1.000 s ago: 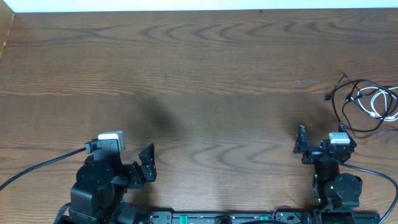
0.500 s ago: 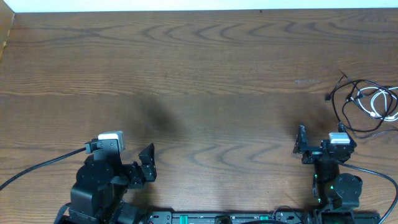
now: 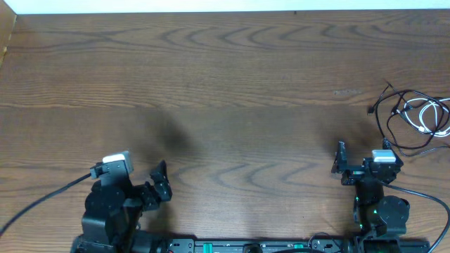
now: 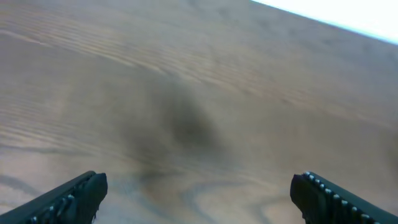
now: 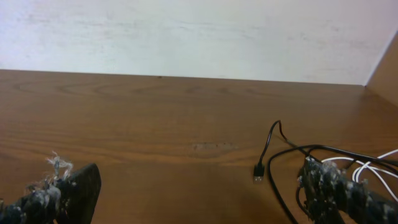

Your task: Untangle cables

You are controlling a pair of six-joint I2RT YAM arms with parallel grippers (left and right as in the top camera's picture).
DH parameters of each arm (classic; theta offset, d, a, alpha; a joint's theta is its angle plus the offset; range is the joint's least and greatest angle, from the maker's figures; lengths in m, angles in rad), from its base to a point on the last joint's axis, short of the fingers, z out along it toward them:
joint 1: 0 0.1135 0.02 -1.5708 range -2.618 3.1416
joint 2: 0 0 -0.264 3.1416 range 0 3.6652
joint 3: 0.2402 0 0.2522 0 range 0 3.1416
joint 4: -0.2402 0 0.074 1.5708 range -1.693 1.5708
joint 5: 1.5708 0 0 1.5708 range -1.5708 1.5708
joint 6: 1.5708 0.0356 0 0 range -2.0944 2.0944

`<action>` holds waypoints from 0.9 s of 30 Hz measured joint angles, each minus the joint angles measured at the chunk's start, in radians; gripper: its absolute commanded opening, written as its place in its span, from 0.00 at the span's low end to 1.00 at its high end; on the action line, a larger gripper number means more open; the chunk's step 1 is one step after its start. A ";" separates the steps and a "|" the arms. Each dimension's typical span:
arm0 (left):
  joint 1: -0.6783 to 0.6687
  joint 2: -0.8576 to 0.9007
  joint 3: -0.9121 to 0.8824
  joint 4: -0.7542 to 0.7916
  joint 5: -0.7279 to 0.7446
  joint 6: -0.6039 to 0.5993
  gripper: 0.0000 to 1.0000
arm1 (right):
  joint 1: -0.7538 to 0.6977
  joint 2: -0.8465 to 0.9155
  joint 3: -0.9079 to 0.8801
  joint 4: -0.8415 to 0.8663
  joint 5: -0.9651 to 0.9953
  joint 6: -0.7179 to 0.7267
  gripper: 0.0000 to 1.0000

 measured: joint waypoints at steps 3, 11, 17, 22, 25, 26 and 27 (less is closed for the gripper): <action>0.061 -0.080 -0.105 0.098 0.024 0.000 0.98 | 0.000 0.000 0.000 0.001 0.002 0.002 0.99; 0.143 -0.288 -0.384 0.383 0.100 0.001 0.98 | 0.000 0.000 0.000 0.000 0.003 0.006 0.99; 0.145 -0.319 -0.518 0.660 0.178 0.085 0.98 | -0.003 0.000 0.000 0.000 0.004 0.006 0.99; 0.145 -0.319 -0.600 0.814 0.263 0.191 0.98 | -0.003 0.000 0.000 0.000 0.004 0.006 0.99; 0.145 -0.319 -0.646 0.852 0.291 0.224 0.98 | -0.003 0.000 0.000 0.000 0.005 0.006 0.99; 0.145 -0.319 -0.662 0.855 0.298 0.233 0.98 | -0.003 0.000 0.000 0.000 0.005 0.006 0.99; 0.145 -0.319 -0.671 0.855 0.302 0.238 0.98 | -0.003 0.000 0.000 0.000 0.005 0.006 0.99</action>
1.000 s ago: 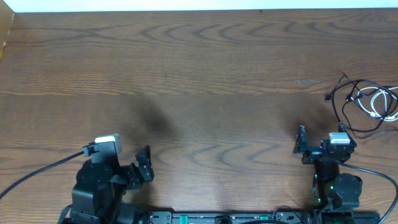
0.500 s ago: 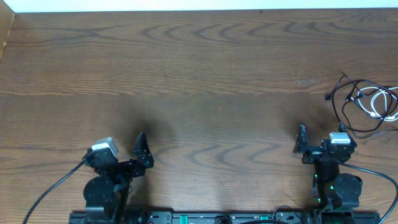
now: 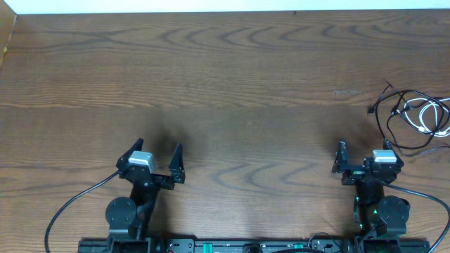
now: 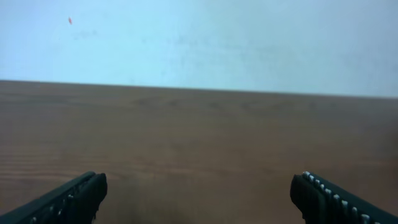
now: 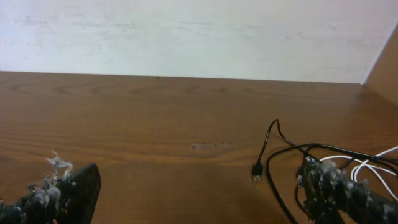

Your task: Untangle cables

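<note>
A tangle of black and white cables [image 3: 415, 116] lies at the table's right edge; in the right wrist view a black cable [image 5: 273, 140] ends in a USB plug [image 5: 257, 173]. My right gripper [image 3: 362, 156] stands open at the near right, just short of the tangle, nothing between its fingers [image 5: 81, 190]. My left gripper [image 3: 156, 156] stands open at the near left, far from the cables, facing the far wall; its fingers [image 4: 68, 198] are empty.
The wooden table [image 3: 225, 84] stretches to a white wall at the back. A wooden side panel [image 5: 385, 62] rises at the right edge beyond the cables.
My left arm has swung from pointing right and down at the table to facing straight ahead, further right and level. The right arm and the cables have not moved.
</note>
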You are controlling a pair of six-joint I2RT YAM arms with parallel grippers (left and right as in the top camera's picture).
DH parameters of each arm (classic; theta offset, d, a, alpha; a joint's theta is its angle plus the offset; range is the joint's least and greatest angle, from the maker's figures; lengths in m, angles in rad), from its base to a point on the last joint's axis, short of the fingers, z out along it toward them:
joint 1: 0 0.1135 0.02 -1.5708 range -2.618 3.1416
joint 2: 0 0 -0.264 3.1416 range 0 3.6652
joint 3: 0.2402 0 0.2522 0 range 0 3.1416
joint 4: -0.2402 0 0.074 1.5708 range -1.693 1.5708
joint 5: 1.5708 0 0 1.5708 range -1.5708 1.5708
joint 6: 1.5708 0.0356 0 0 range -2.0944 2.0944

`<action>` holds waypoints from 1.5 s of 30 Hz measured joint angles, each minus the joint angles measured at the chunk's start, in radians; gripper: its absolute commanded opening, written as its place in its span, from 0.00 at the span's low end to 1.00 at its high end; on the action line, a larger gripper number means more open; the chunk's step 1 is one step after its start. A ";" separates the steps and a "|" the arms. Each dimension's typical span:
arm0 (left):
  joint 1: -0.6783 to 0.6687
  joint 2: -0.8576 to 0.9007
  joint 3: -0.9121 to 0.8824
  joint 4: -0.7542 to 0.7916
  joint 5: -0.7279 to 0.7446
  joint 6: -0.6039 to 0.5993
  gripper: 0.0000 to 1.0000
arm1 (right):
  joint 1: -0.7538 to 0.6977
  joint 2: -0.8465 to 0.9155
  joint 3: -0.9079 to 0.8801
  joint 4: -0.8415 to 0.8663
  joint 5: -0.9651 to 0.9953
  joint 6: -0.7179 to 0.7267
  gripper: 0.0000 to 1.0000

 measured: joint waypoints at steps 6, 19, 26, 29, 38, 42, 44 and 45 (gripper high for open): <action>0.000 0.000 -0.030 0.020 0.076 0.102 0.98 | 0.000 0.000 0.000 0.000 0.001 0.000 0.99; -0.002 0.000 -0.031 0.024 0.130 0.208 0.98 | 0.000 0.000 0.000 0.000 0.001 0.000 0.99; -0.021 0.000 -0.031 0.020 0.063 0.211 0.98 | 0.000 0.000 0.000 0.000 0.001 0.000 0.99; -0.029 0.000 -0.031 0.018 0.032 0.203 0.98 | 0.000 0.000 0.000 0.000 0.001 0.000 0.99; -0.030 0.000 -0.031 0.016 0.006 0.157 0.98 | 0.000 0.000 0.000 0.000 0.000 0.000 0.99; -0.030 0.000 -0.031 0.016 0.003 0.138 0.98 | 0.000 0.000 0.000 0.000 0.001 0.000 0.99; -0.030 0.000 -0.031 0.016 0.003 0.131 0.98 | 0.000 0.000 0.000 0.000 0.001 0.000 0.99; -0.030 0.000 -0.031 0.016 0.003 0.129 0.98 | 0.000 0.000 0.000 0.000 0.000 0.000 0.99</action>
